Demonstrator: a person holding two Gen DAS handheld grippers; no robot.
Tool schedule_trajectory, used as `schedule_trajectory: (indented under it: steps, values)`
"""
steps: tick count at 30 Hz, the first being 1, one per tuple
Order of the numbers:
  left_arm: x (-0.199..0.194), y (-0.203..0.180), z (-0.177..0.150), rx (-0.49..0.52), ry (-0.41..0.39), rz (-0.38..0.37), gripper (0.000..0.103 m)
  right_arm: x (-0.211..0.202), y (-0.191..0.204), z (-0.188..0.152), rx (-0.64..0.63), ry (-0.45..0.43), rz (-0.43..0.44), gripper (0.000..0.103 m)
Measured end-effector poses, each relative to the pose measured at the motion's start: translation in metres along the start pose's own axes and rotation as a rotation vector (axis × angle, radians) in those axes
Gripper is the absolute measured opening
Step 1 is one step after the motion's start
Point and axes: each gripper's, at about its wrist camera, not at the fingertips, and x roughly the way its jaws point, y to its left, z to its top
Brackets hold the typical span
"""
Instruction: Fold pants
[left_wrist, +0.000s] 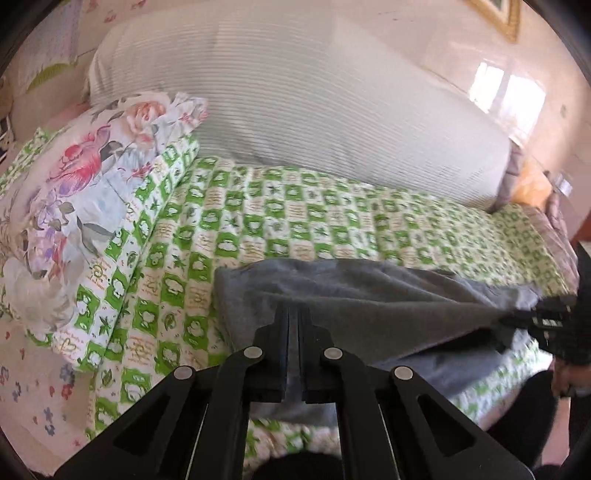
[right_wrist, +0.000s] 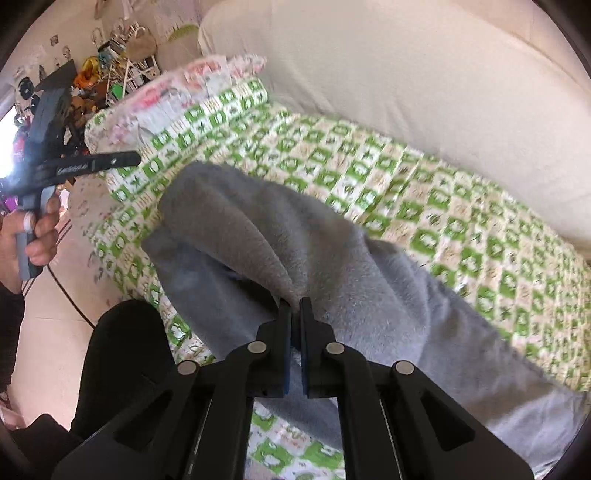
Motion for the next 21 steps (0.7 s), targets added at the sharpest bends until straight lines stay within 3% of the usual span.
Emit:
schedule_trajectory:
  steps: [2,3,6,7,11,15,18,21]
  values:
    - [0.008,0.0,-0.007,0.001,0.032,0.021,0.005,-0.009,-0.002,-0.003,0.006,-0.001,0.008,0.004]
    - [0.017,0.004,-0.012,-0.006,0.062,0.052,0.013,-0.011,-0.003,-0.004,0.011,0.002,0.008,0.004]
    - [0.042,0.02,-0.032,-0.089,0.149,0.074,0.048,-0.007,-0.007,-0.01,0.026,0.015,0.0,0.004]
    - [0.048,0.024,-0.04,-0.112,0.164,0.072,0.054,-0.005,-0.007,-0.011,0.033,0.017,0.005,0.004]
    - [0.067,0.03,-0.058,-0.162,0.213,0.075,0.061,0.0,-0.008,-0.018,0.05,0.028,0.014,0.004]
    - [0.088,0.028,-0.062,-0.16,0.225,0.074,0.06,0.007,-0.007,-0.021,0.061,0.044,0.023,0.004]
    - [0.101,0.024,-0.061,-0.131,0.244,0.065,0.009,0.011,-0.005,-0.023,0.068,0.054,0.022,0.004]
    - [0.099,0.024,-0.059,-0.113,0.234,0.054,0.008,0.015,-0.003,-0.027,0.071,0.071,0.027,0.004]
